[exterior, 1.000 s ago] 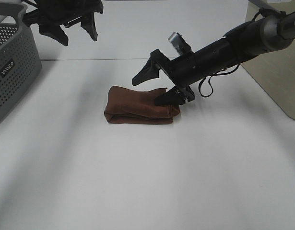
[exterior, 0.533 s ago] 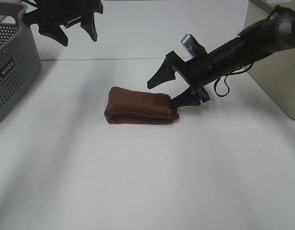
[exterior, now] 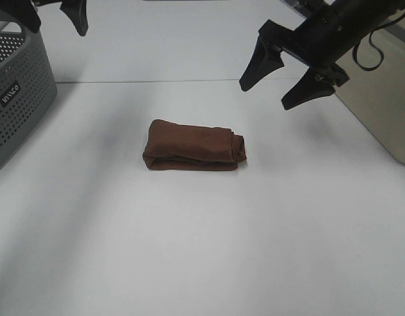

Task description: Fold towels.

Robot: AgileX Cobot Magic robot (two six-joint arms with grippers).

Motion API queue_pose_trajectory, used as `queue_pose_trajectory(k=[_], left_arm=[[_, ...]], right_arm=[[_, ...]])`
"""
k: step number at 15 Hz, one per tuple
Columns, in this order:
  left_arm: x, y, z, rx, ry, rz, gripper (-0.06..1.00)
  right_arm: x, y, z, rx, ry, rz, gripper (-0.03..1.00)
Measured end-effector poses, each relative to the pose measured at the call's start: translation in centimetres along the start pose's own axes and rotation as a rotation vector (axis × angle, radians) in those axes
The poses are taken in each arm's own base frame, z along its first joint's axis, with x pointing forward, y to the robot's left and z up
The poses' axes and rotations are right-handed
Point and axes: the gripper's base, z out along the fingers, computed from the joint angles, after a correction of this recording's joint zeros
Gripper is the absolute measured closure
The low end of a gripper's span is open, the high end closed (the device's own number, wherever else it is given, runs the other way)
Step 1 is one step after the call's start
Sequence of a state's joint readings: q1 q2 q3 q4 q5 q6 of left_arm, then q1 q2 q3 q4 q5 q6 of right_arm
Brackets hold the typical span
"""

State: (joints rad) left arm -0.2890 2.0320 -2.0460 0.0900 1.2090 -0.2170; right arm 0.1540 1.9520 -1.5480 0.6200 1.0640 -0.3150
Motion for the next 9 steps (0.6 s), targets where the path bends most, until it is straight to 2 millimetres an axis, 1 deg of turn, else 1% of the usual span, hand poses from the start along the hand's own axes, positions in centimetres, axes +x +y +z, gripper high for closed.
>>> queue_pose_trajectory(k=[2,4,5,7,9], left_arm=[[0.7,0.2,-2.8,0.004,-0.031,0.054,0.25],[2.5,0.8,-5.2,0.004,-0.031,0.081,0.25],[3.6,1.1,-6.3,0.002,-0.026,0.084,0.25],[6.5,1.9,-8.7,-0.001,-0.015,0.089,0.25],[9.9,2.7,-11.0,-0.003,-0.011,0.090,0.25]], right_arm=[[1.5,1.0,-2.8,0.086,-0.006,-0.008,0.12],[3.3,1.8,-5.2,0.166,-0.014,0.002,0.12],[4.5,2.4,-6.5,0.203,-0.027,0.004,0.12],[7.3,3.4,-8.9,0.260,-0.066,0.001,0.12],[10.7,4.6,-10.9,0.278,-0.099,-0.022,0.12]])
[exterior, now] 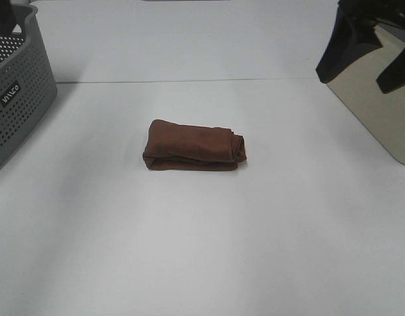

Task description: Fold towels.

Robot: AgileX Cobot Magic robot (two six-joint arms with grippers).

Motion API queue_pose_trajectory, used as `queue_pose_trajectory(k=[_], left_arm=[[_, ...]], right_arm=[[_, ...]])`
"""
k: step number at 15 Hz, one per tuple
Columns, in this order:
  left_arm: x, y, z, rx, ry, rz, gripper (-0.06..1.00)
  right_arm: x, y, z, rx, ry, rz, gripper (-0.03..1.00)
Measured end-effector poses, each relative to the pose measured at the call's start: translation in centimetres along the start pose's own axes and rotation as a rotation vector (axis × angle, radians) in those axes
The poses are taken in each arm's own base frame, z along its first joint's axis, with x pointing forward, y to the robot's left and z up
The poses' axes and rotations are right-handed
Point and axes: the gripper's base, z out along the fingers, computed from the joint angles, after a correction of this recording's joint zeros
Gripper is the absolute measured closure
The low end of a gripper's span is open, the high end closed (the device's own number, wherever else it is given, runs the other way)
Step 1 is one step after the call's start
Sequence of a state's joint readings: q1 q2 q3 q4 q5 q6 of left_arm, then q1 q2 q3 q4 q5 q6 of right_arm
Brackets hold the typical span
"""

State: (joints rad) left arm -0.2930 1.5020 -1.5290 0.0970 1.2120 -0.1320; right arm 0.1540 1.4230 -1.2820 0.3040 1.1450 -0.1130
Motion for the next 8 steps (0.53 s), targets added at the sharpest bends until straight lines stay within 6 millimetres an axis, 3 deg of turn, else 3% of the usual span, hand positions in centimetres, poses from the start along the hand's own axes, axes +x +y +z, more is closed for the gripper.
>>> queue_pose_trajectory(k=[4,5,8], left_arm=[[8.4,1.3,-4.8,0.000,-0.049,-0.003,0.25],[10.5,1.6,-5.8,0.003,-0.075,-0.005,0.25],[18.0,2.4,-8.4,0.030,-0.190,-0.018,0.25]], right_arm=[[6.5,0.7,-3.2,0.033,-0.077,-0.031,0.12],[9.6,0.8,-3.9,0.053,-0.108,-0.046,0.12],[15.8,0.8,-4.6,0.092,-0.197,-0.077,0.12]])
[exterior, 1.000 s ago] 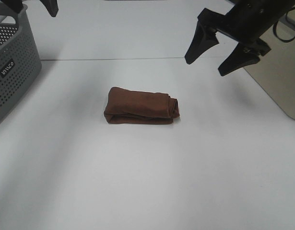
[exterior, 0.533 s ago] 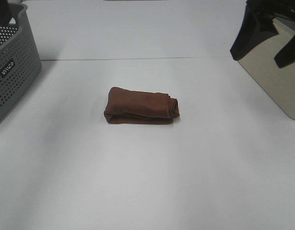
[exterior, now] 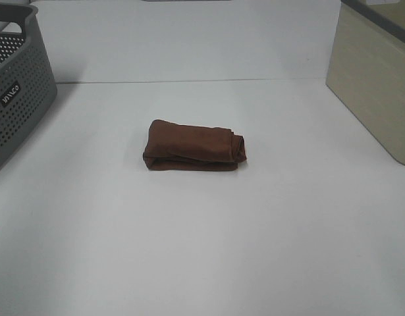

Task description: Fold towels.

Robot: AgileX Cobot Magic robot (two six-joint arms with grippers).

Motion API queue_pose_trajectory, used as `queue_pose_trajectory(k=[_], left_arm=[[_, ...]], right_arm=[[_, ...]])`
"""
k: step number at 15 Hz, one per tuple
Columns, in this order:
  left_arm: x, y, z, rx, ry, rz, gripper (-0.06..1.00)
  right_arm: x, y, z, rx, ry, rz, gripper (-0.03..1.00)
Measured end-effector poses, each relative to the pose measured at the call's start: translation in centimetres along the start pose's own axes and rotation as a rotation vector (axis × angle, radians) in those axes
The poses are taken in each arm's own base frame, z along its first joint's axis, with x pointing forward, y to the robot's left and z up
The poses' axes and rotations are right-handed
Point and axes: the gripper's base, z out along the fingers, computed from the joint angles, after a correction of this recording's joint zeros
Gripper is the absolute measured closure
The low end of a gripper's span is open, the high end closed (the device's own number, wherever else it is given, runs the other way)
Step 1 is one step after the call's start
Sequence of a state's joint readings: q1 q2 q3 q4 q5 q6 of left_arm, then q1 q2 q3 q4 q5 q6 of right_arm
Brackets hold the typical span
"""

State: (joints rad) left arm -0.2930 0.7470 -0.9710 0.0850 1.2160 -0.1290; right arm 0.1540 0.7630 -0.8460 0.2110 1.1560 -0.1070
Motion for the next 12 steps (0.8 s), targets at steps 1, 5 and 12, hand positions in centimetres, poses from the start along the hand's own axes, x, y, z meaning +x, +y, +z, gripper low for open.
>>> queue_pose_trajectory(k=[1,5,12], left_arm=[[2.2,0.2,-0.9,0.009,-0.046,0.007,0.25],[9.4,0.7,-2.3,0.059,-0.196,0.099,0.25],[14.3,-0.3,-0.2,0.180,-0.381,0.229,0.25]], right_arm=[[2.1,0.1,-0.4,0.012,-0.041,-0.012,0.12],[8.0,0.1,-0.9,0.049,-0.186,-0.049,0.12],[12.6,-0.2,-0.3,0.106,-0.413,-0.098,0.12]])
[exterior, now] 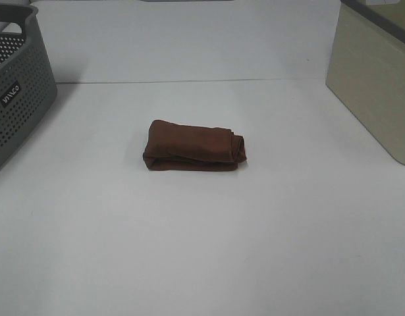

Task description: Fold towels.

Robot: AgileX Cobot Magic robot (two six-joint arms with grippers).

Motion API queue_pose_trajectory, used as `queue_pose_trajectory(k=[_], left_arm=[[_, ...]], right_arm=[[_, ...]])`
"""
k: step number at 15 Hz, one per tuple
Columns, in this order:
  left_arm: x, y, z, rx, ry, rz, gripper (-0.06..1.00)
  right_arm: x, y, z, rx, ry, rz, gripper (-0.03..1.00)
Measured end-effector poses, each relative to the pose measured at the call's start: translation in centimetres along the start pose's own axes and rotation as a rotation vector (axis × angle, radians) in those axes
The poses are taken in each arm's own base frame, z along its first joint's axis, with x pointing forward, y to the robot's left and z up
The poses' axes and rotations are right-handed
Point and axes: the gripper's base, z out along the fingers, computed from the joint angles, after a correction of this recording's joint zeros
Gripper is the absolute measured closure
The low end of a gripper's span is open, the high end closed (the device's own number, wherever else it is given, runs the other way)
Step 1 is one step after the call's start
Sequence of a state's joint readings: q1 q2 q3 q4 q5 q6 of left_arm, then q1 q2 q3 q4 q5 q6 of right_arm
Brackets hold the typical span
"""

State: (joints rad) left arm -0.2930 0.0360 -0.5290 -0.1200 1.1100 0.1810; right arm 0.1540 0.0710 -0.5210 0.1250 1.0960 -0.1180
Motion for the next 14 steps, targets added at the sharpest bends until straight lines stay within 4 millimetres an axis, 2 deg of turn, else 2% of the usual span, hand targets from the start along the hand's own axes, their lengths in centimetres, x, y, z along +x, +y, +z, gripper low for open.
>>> queue_pose_trajectory(k=[14], left_arm=[[0.00,0.06,0.65,-0.002,-0.025,0.034,0.25]], right_arm=[[0.02,0.02,0.29,-0.005,-0.008,-0.036,0.12]])
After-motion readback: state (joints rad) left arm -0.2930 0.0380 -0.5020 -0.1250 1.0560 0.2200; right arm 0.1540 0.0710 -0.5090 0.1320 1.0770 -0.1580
